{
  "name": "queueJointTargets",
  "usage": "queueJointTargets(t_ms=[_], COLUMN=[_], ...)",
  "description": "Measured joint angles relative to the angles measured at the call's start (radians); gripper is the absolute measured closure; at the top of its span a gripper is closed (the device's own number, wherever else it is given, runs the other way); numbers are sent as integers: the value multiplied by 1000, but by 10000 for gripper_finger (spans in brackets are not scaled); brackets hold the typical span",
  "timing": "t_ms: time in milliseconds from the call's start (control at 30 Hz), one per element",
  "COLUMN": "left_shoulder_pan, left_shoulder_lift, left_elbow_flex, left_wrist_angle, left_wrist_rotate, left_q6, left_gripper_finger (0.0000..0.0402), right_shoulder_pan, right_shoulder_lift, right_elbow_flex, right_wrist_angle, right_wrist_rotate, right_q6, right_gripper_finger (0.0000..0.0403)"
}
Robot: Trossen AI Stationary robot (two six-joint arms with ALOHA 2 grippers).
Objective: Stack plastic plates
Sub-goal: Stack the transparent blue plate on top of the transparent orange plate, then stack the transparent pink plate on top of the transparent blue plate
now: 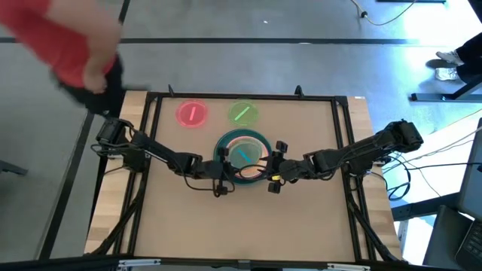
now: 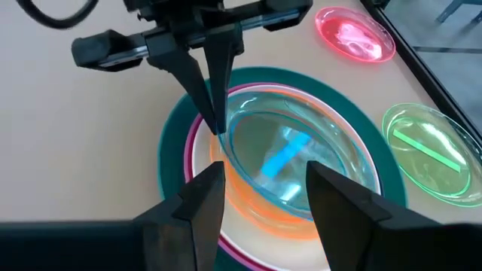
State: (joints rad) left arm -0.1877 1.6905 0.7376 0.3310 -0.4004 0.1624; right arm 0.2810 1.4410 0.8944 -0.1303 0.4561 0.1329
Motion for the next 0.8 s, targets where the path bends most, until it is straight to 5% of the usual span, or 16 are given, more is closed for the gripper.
queueJointTargets(t_ms=[367,533,800], left_shoulder_pan=[-1,-26,24], left_shoulder_lift=[-37,-158,-339], left_elbow_flex=[0,0,0], left_wrist_angle=[-22,-167,-466], left_wrist_rotate=[-1,-21,-204], left_q6=[-59,-56,-108], left_gripper_finger=[300,294,295], right_shoulder_pan=[0,0,1], right_shoulder_lift=[0,1,1], right_elbow_flex=[0,0,0], right_wrist_angle=[0,0,0], right_wrist_rotate=[0,-3,-3], right_q6=[0,2,20], right_gripper_finger=[226,226,226])
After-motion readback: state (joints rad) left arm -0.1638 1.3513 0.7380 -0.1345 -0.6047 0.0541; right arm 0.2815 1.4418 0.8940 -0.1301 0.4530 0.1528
